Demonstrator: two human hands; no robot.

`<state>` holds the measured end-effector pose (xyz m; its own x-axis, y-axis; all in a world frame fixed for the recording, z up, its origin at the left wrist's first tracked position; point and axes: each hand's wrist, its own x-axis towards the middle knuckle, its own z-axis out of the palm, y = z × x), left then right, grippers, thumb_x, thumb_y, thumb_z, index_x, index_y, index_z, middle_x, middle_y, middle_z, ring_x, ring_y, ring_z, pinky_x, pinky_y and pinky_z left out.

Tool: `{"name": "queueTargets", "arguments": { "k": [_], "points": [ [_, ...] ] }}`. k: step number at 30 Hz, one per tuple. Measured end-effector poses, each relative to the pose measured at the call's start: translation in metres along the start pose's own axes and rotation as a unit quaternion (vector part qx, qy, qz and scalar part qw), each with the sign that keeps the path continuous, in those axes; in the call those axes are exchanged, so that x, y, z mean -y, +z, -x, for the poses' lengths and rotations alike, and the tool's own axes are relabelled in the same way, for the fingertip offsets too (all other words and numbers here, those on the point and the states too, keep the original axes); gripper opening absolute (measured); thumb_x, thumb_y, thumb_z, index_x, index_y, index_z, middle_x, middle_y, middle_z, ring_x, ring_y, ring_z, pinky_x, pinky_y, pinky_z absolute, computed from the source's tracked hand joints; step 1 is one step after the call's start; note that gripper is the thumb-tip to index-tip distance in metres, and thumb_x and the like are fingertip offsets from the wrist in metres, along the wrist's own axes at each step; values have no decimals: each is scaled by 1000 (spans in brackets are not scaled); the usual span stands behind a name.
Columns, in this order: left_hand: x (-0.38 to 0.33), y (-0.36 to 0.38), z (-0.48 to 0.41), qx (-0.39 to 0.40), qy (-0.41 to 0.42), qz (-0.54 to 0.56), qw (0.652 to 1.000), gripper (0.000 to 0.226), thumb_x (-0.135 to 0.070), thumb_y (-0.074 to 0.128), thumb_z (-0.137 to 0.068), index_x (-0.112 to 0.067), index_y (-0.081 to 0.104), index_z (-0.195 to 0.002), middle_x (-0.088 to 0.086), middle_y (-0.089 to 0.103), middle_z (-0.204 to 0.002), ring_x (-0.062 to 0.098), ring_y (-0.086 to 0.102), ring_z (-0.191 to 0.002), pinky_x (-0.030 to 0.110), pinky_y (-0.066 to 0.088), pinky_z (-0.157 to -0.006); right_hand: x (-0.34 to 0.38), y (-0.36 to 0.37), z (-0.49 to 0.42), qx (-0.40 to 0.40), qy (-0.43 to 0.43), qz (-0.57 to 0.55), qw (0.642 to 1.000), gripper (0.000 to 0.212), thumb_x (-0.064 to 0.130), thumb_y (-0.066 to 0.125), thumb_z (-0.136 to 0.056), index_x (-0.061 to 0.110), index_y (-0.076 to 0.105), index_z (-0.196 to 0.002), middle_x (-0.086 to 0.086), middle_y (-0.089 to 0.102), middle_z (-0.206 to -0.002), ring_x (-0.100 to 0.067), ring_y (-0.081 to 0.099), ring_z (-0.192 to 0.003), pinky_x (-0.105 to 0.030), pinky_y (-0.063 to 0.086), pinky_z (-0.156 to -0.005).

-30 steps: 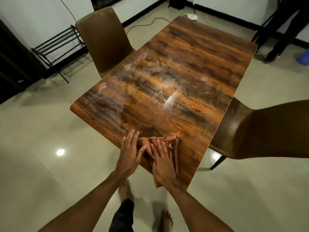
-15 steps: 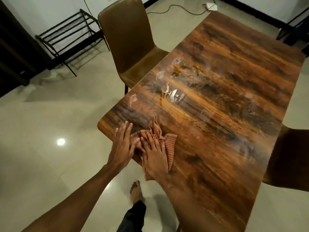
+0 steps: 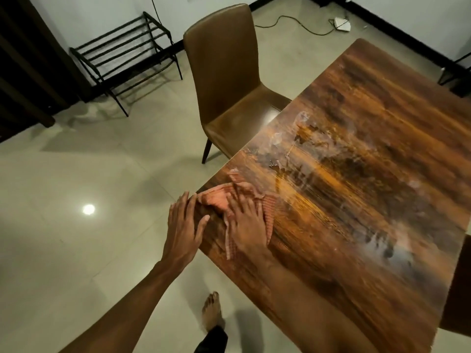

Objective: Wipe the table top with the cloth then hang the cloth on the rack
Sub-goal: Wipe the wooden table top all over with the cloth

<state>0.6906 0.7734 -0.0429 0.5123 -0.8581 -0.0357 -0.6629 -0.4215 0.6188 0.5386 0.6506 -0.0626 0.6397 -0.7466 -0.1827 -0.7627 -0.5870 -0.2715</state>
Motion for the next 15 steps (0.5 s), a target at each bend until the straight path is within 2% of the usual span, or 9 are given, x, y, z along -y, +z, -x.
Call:
{"name": "queueTargets", "arguments": {
  "k": [2,4,6,7,9,10,11,13,15],
  "points": [
    [1,-4,-6,-4,0,-7,1000,69,-61,27,-101,-16,32,-153,10,29,-162,27,25,-150,47,14,-125,-22,-11,-17,-44,109,-39,992,63,56,12,-105,32,15,-164,1,3,-173,-26,4,-159,-56,0,-127],
    [-1,-6,-11,-2,4,-14,1000,69,-60,27,-101,-16,31,-154,11,28,-162,26,24,-151,46,13,-125,-8,-16,-20,-46,134,-48,989,71,55,12,-101,25,11,-165,-5,-4,-173,-32,-3,-158,-61,0,-126],
    [-4,-5,-17,5,8,-11,1000,71,-62,25,-101,-15,30,-155,11,27,-163,26,23,-152,47,14,-125,29,-10,-8,-23,58,-41,997,70,50,16,-102,24,-1,-164,-5,-10,-172,-31,-11,-158,-58,-3,-126],
    [-6,-4,-19,6,10,-10,1000,73,-64,24,-101,-15,31,-155,11,28,-163,26,23,-152,48,15,-125,43,-6,2,-8,-3,-29,1000,67,46,19,-104,27,-3,-164,-2,-8,-172,-27,-10,-158,-56,1,-127],
    [-7,-1,-25,8,16,-13,1000,76,-66,21,-100,-14,32,-154,11,28,-163,27,24,-152,46,13,-125,35,1,1,12,-113,-1,994,62,45,22,-106,32,2,-164,3,-1,-173,-20,-4,-159,-52,5,-127],
    [-8,-1,-27,6,14,-14,1000,77,-66,21,-100,-14,32,-154,12,28,-163,27,23,-152,44,11,-125,17,0,-14,17,-129,7,991,60,47,21,-108,34,5,-164,4,2,-173,-19,-1,-159,-51,2,-128],
    [-8,-2,-30,2,14,-17,1000,76,-67,21,-100,-14,32,-154,11,27,-163,27,23,-152,42,9,-125,-2,-2,-32,13,-113,6,994,58,50,21,-109,35,9,-164,4,4,-173,-20,1,-159,-50,-1,-128],
    [-11,-1,-38,-4,14,-28,1000,75,-66,22,-100,-16,31,-155,10,26,-164,26,22,-152,42,9,-126,-37,-16,-69,-11,2,-22,1000,59,51,24,-109,32,13,-164,1,8,-173,-23,5,-159,-51,0,-128],
    [-14,2,-43,-2,11,-37,999,77,-68,20,-99,-17,30,-155,10,26,-164,26,21,-153,44,10,-126,-42,-25,-88,-30,74,-21,997,61,47,28,-110,26,11,-164,-3,2,-173,-26,0,-159,-54,-1,-127]
  ]
}}
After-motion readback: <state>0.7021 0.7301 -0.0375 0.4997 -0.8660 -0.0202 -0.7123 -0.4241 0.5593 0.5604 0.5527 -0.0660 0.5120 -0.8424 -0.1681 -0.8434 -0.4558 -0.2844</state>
